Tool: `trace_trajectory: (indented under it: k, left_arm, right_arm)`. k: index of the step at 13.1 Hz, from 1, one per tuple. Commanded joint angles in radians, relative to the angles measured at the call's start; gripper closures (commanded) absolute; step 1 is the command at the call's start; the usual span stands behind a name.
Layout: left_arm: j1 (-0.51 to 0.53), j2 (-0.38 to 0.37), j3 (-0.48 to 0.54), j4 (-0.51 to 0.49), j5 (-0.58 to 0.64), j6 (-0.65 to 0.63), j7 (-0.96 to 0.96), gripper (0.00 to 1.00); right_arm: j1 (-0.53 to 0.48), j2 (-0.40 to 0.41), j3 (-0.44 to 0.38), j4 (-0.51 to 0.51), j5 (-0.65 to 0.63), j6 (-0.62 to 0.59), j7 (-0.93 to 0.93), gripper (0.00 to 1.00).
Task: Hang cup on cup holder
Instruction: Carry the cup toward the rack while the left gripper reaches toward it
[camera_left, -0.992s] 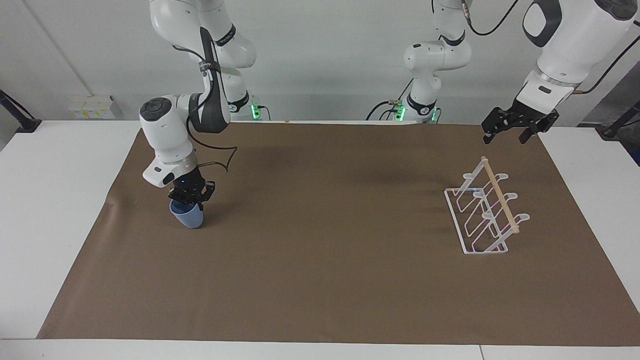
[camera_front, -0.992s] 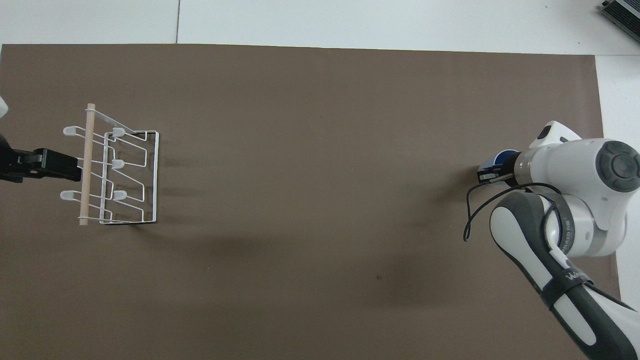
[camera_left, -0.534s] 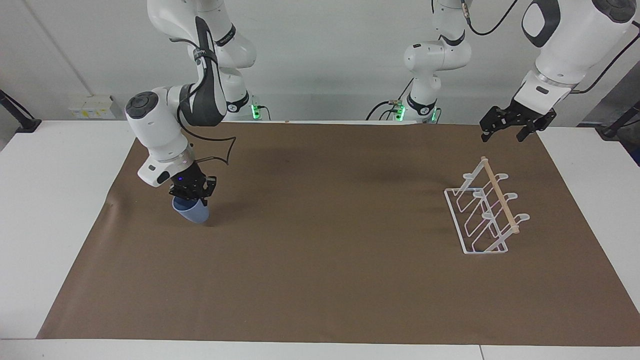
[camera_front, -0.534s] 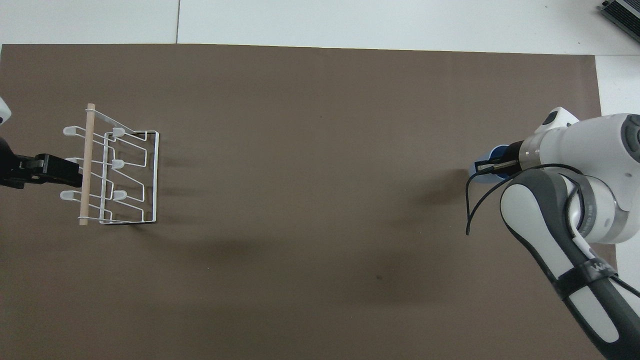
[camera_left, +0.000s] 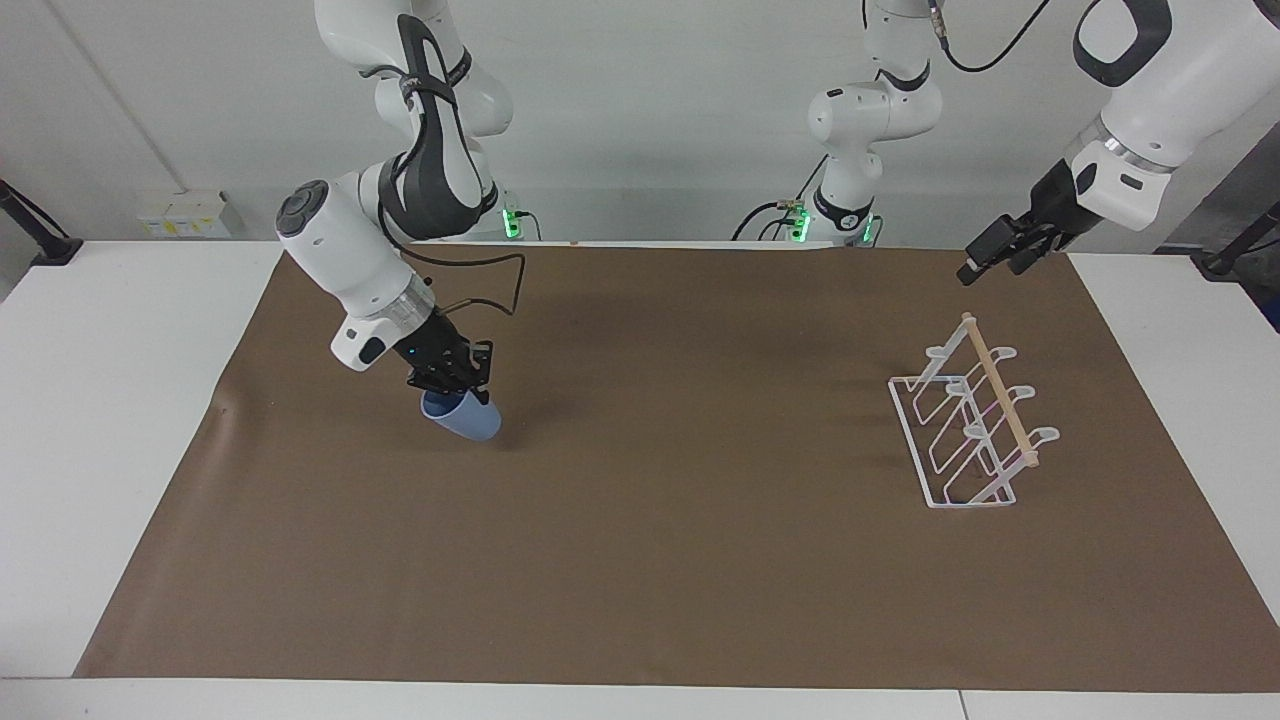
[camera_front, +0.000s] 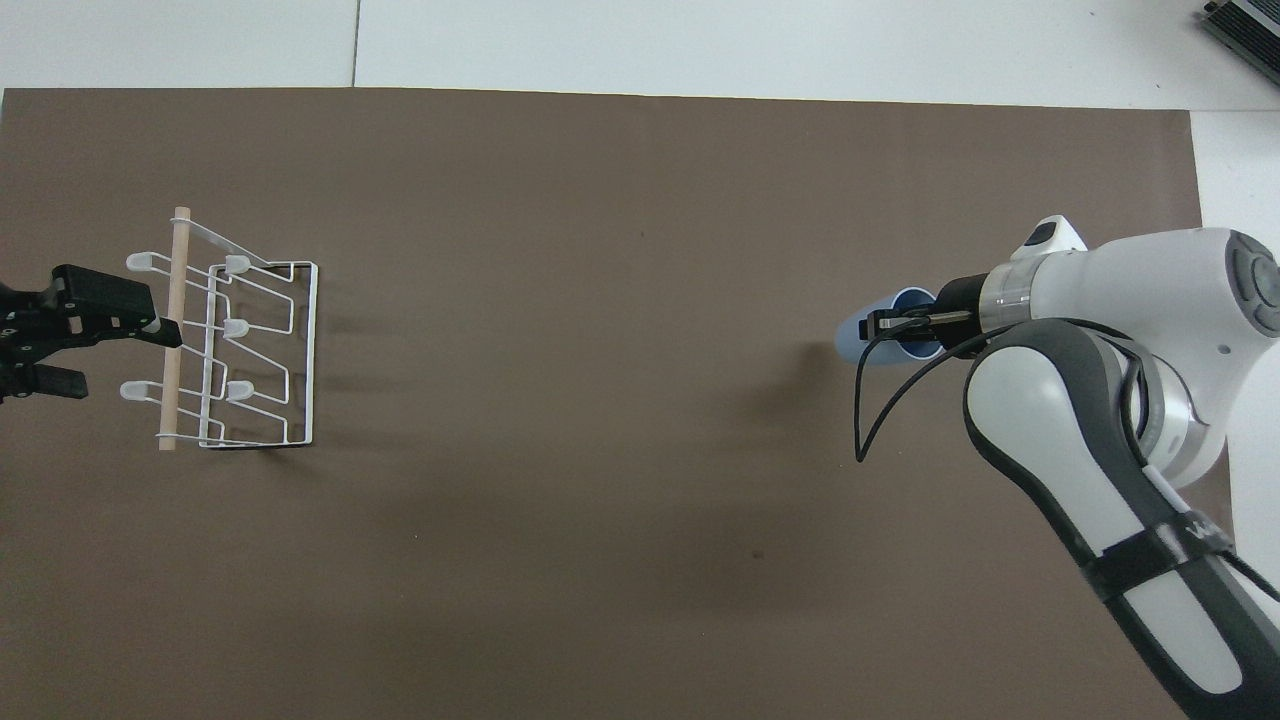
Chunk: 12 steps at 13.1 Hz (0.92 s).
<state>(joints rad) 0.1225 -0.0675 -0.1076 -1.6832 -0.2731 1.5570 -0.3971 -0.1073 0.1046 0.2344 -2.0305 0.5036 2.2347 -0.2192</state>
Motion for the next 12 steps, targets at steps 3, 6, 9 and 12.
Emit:
trace_trajectory:
  k: [3, 6, 9, 12]
  left_arm:
    - [-0.009, -0.024, -0.010, -0.026, -0.157, 0.026, -0.248, 0.00]
    - [-0.066, -0.026, -0.052, -0.033, -0.155, 0.105, -0.492, 0.00]
    - [-0.150, -0.063, -0.060, -0.139, -0.172, 0.229, -0.792, 0.00]
    - [-0.190, -0.115, -0.063, -0.272, -0.285, 0.417, -0.974, 0.00]
  right_arm:
    - [-0.009, 0.000, 0.065, 0.016, 0.289, -0.009, -0.044, 1.00]
    - [-0.009, -0.002, 0.100, 0.016, 0.438, -0.009, -0.092, 1.00]
    - [-0.008, -0.023, 0.144, 0.015, 0.591, 0.006, -0.106, 1.00]
    - [0.020, -0.060, 0.146, 0.016, 0.714, 0.006, -0.106, 1.00]
